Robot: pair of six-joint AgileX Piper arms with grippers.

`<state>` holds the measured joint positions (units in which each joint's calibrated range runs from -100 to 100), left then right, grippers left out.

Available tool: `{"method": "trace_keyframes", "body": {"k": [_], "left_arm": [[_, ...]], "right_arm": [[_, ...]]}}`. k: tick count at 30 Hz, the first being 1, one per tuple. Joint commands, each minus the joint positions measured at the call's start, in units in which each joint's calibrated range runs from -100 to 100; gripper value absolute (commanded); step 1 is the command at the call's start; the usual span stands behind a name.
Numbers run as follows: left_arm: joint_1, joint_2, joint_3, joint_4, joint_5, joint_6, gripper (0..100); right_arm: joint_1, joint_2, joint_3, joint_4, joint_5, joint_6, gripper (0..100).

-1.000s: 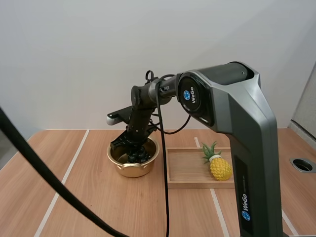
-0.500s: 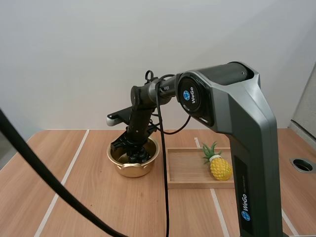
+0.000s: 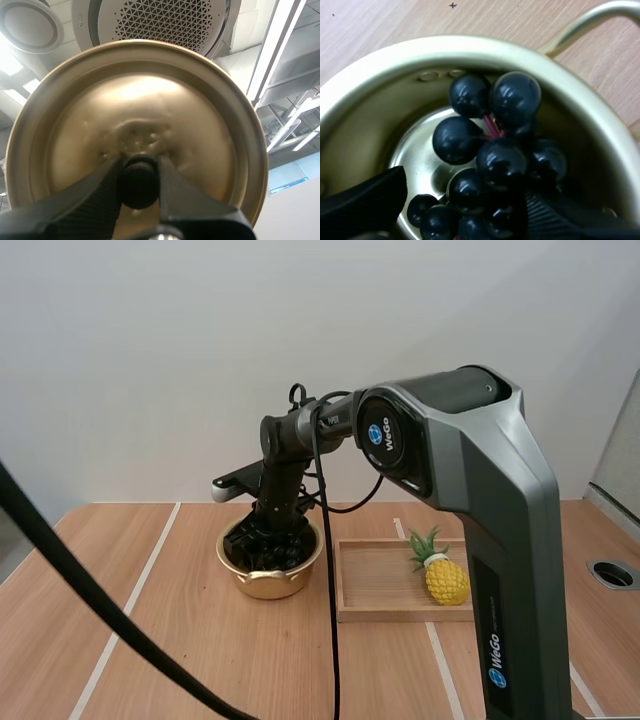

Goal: Open the pot, put the grape inside, and close it

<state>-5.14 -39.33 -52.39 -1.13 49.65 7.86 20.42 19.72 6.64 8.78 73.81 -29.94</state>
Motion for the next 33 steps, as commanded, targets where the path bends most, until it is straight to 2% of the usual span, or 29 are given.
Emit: {"method": "trace_keyframes", "body": {"k": [1,17,33], "left_arm": [[-0.12,0.36,-0.12,0.12,-0.45,-0.28,0],[-0.12,0.36,-0.12,0.12,-0.45,-0.28,0],[-0.12,0.36,-0.12,0.12,-0.45,-0.28,0]], "right_arm": [[0.04,0.27,0.86,0.18,7.27,0.14,100],[0.04,-14.62,0.05,-0.69,6.59,2.11,100],[0.04,-19.79,0.05,-2.22,5.02,3.10,100]]}}
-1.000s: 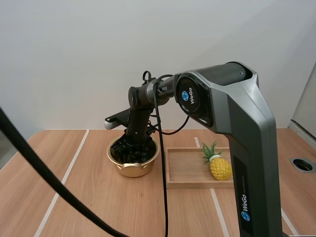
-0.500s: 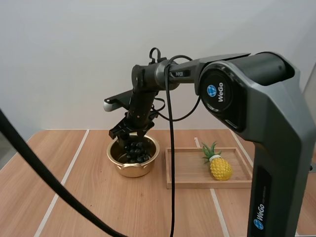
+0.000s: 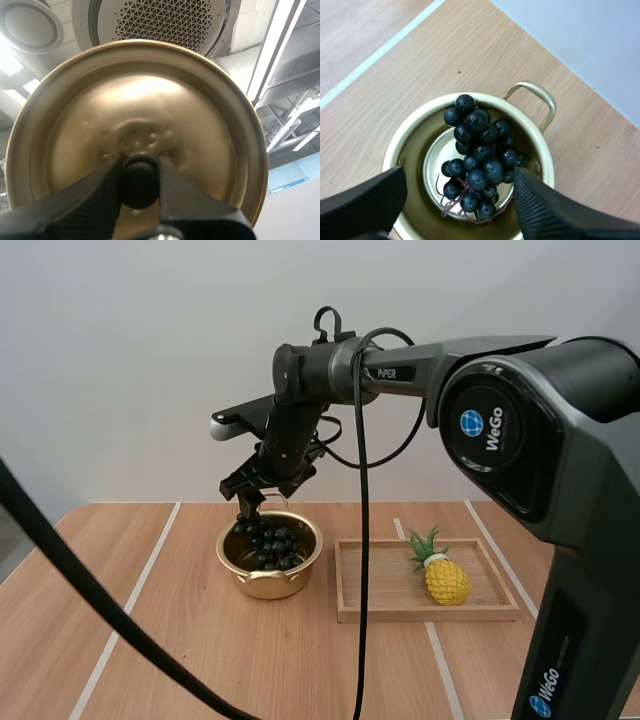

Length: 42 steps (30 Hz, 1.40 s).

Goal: Open the pot, put the grape inside, and close it

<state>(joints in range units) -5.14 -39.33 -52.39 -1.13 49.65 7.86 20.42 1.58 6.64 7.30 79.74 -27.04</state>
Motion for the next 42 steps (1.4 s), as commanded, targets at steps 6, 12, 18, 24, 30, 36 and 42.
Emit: {"method": "trace_keyframes", "body": {"k": [6,12,18,24,30,36,42], "left_arm": [[-0.12,0.36,-0.12,0.12,-0.45,-0.28,0],[-0.12,0.36,-0.12,0.12,-0.45,-0.28,0],[-0.12,0.36,-0.12,0.12,-0.45,-0.28,0],[-0.12,0.23,-0.12,0.12,-0.45,-0.28,0],[-0.12,0.23,-0.12,0.12,-0.45,-0.28,0],[-0.12,0.23,-0.12,0.12,-0.45,-0.28,0],[-0.12,0.50,-0.12,0.12,-0.12,-0.28,0]], "right_arm": [[0.04,-4.78,-1.35,-0.74,-1.75,0.80,100],[0.04,-10.76,-2.48,-1.20,-3.96,1.43,100],[0.04,-18.44,-2.48,-9.54,-5.61,6.22,100],[-2.78,-28.24,-2.48,-11.95,-7.85,8.63,100],[-7.44,-37.02,-2.48,-12.11,-11.91,8.63,100],[-10.80,-43.83,-2.48,-13.19,-13.21,8.63,100],[-13.20,-48.55,-2.48,-13.47,-12.72,8.63,100]]}}
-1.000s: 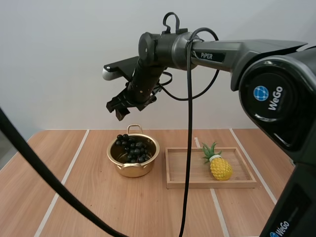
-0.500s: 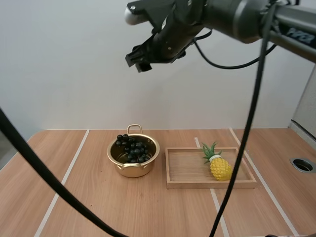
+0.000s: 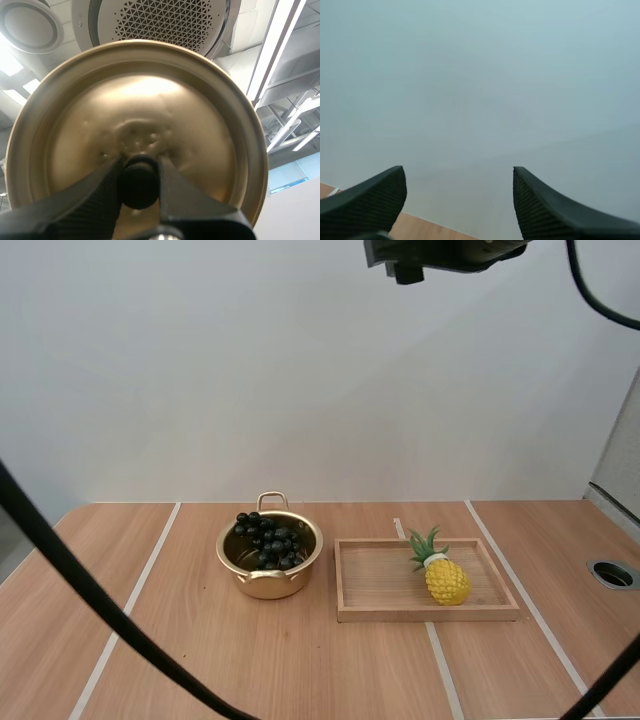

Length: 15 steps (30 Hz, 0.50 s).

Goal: Open the pot, put the grape inside, and close it

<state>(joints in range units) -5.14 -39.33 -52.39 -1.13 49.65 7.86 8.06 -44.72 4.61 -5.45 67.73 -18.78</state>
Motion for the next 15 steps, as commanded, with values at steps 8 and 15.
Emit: {"method": "trace_keyframes", "body": {"k": [8,15], "left_arm": [[-0.12,1.31,-0.12,0.12,2.35,-0.28,0],[-0.12,2.59,-0.12,0.12,5.79,-0.71,0]], "right_arm": [[-3.19,-4.99,-0.46,-0.72,-0.48,0.37,100],[-3.36,-6.44,-0.61,-0.83,-0.48,0.46,0]]}}
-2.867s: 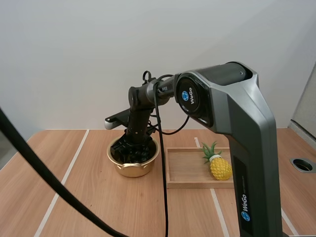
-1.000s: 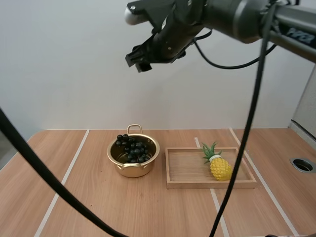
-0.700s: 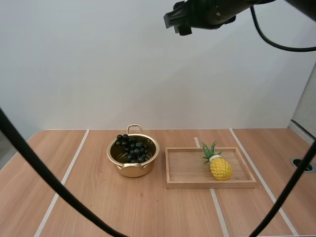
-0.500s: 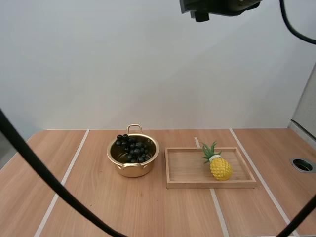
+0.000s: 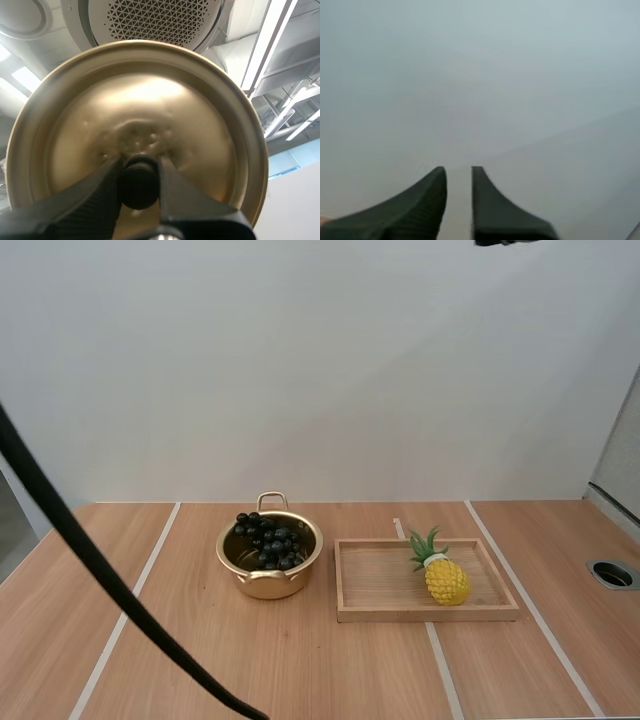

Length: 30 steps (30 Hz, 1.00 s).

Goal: Open the pot, put the grape inside, and close it

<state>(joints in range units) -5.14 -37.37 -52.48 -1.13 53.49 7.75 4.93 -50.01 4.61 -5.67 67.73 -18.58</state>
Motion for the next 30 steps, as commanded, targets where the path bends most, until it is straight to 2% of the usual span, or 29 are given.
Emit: {"method": "trace_keyframes", "body": {"k": [1,8,17,23,30], "left_arm": [[-0.12,0.96,-0.03,0.00,4.24,-0.61,0],[-0.12,5.96,0.37,0.00,27.05,-0.61,0],[-0.12,11.49,0.37,-0.58,44.85,-0.61,0],[-0.12,12.08,5.45,-0.78,46.51,-0.51,0],[-0.12,9.90,20.38,-2.37,46.51,1.02,0]], "right_arm": [[-0.22,-1.29,-0.61,-0.62,-0.48,0.26,0],[-0.22,-2.33,-0.61,-0.62,-0.48,0.26,0],[-0.22,-3.61,-0.61,-0.62,-0.48,0.26,0],[-0.22,-4.45,-1.05,-0.62,-1.10,0.26,0],[-0.22,-4.45,-5.44,-0.62,-0.71,0.26,0]]}}
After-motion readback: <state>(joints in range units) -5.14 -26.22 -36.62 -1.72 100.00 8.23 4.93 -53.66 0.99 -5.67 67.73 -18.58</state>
